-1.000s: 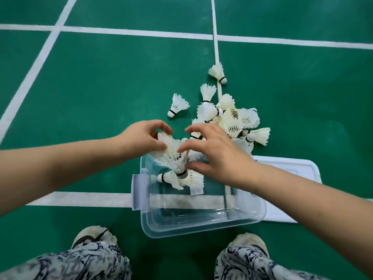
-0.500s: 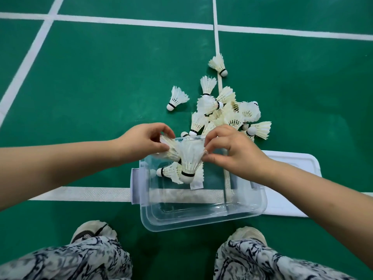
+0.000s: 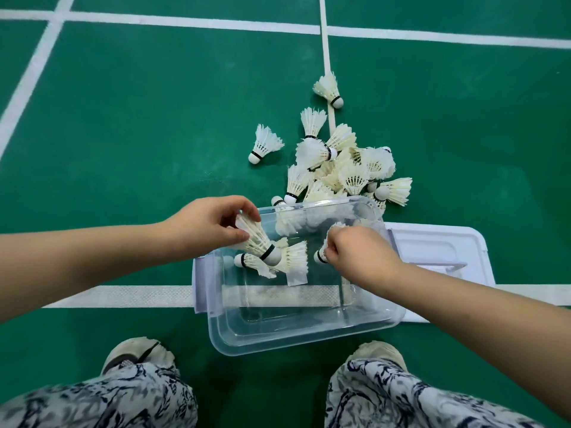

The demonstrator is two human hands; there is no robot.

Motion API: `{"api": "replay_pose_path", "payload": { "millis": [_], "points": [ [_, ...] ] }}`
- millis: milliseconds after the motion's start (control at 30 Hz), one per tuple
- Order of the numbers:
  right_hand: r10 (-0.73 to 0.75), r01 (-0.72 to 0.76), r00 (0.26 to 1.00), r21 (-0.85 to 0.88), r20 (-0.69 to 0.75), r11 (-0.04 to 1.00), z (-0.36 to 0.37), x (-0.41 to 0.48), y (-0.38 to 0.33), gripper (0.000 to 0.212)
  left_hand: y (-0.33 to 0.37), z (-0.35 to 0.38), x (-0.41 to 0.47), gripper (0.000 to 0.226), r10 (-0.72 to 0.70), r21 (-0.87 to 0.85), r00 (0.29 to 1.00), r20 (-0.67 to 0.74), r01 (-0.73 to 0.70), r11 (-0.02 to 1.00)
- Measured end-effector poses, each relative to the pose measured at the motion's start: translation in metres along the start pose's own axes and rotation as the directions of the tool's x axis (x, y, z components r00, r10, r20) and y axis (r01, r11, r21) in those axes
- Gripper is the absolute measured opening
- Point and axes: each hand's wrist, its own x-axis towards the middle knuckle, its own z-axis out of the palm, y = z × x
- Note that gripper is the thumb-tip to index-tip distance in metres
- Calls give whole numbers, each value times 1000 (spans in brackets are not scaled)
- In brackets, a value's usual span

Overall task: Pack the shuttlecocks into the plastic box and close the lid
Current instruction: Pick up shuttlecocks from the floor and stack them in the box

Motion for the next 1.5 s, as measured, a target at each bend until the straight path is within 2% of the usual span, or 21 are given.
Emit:
{"api": "replay_pose_path", "payload": {
  "millis": [167, 300, 367, 433, 500, 600, 667, 700, 767, 800, 967, 1067, 1167, 1367, 1500],
  "points": [
    [56, -69, 994, 146, 90, 987, 22, 11, 3, 14, -2, 3, 1, 30, 13, 15, 1000, 17, -14, 1000],
    [147, -204, 969, 311, 197, 928, 30, 19, 5, 14, -5, 4, 2, 29, 10, 25, 1000, 28, -11, 1000],
    [198, -302, 942, 430, 272, 851, 34, 23, 5, 9, -8, 5, 2, 28, 5, 27, 999, 40, -6, 1000],
    [244, -409, 906, 573, 344, 710, 39, 25, 4, 4, -10, 6, 3, 29, 5, 27, 999, 49, -6, 1000],
    [255, -460, 885, 642, 391, 613, 42, 26, 2, 6, -10, 7, 4, 30, 7, 20, 999, 51, -8, 1000],
    [253, -497, 864, 658, 435, 566, 46, 26, 1, 18, -9, 8, 4, 30, 13, 5, 998, 58, -14, 1000],
    [253, -513, 854, 647, 455, 565, 48, 27, 2, 16, -9, 8, 4, 31, 17, 2, 998, 59, -17, 1000],
    [243, -505, 857, 642, 455, 577, 48, 27, 2, 16, -9, 8, 3, 31, 17, 7, 998, 60, -17, 1000],
    [221, -494, 860, 642, 460, 586, 48, 29, 3, 46, -9, 8, 3, 31, 18, 19, 998, 63, -19, 1000],
    [218, -492, 860, 636, 461, 594, 47, 29, 2, 53, -9, 8, 3, 31, 20, 21, 998, 67, -21, 1000],
    [303, -448, 889, 516, 342, 730, 48, 29, 0, 61, -9, 8, 3, 34, 20, 47, 996, 85, -24, 999],
    [342, -437, 899, 532, 273, 726, 42, 22, -4, 61, -6, 9, 4, 38, 34, 75, 994, 102, -42, 996],
    [301, -358, 932, 622, 199, 696, 32, 12, -10, 59, -2, 12, 5, 40, 54, 113, 990, 130, -69, 991],
    [37, -70, 997, 762, 61, 644, -7, -6, -34, 42, 9, 19, 5, 39, 96, 181, 977, 189, -131, 975],
    [-97, 6, 992, 755, 77, 656, -16, -12, -34, 33, 15, 21, 3, 40, 127, 145, 967, 219, -161, 976]
  ]
}}
